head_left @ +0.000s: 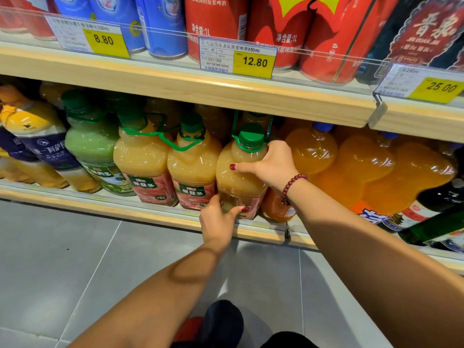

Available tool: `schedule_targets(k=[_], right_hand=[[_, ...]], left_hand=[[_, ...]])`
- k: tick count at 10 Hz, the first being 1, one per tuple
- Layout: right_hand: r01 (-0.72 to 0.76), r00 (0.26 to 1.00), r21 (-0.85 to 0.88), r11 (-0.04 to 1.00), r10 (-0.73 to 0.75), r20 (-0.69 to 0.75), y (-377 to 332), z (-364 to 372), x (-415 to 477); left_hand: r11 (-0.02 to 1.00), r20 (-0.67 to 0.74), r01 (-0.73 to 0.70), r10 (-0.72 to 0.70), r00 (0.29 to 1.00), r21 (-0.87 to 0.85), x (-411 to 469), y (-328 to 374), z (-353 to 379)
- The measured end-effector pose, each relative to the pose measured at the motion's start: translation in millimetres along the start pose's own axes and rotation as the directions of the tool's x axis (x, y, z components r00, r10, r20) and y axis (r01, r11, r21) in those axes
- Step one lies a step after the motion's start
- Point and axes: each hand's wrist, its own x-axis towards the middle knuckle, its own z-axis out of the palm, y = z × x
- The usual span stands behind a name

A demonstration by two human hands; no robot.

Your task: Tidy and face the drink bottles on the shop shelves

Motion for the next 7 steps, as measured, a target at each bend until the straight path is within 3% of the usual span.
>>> schedule_targets(k=[2, 4, 5, 7], right_hand=[[-0.043, 0.992, 0.026, 0.999, 0.040, 0.120, 11, 2, 5], [-0.021, 0.993, 0.051, 0.998, 0.015, 0.113, 20, 8, 8], [-0.016, 0.993, 0.038, 0.999, 0.012, 0.121, 20, 8, 6], [-0.044, 0.995, -0.142, 0.989, 0.056, 0.086, 4, -4, -17]], left_hand=[[0.995, 0.076, 0.005, -0.012, 0.997, 0.099, 5, -2, 0], [0.984, 0.113, -0.053, 0.034, 0.993, 0.168, 11, -7, -3], [0.984, 0.175, -0.085, 0.057, 0.983, 0.158, 12, -6, -13], [0.924, 0.397, -0.176, 0.029, 0.917, 0.339, 15, 30, -68]])
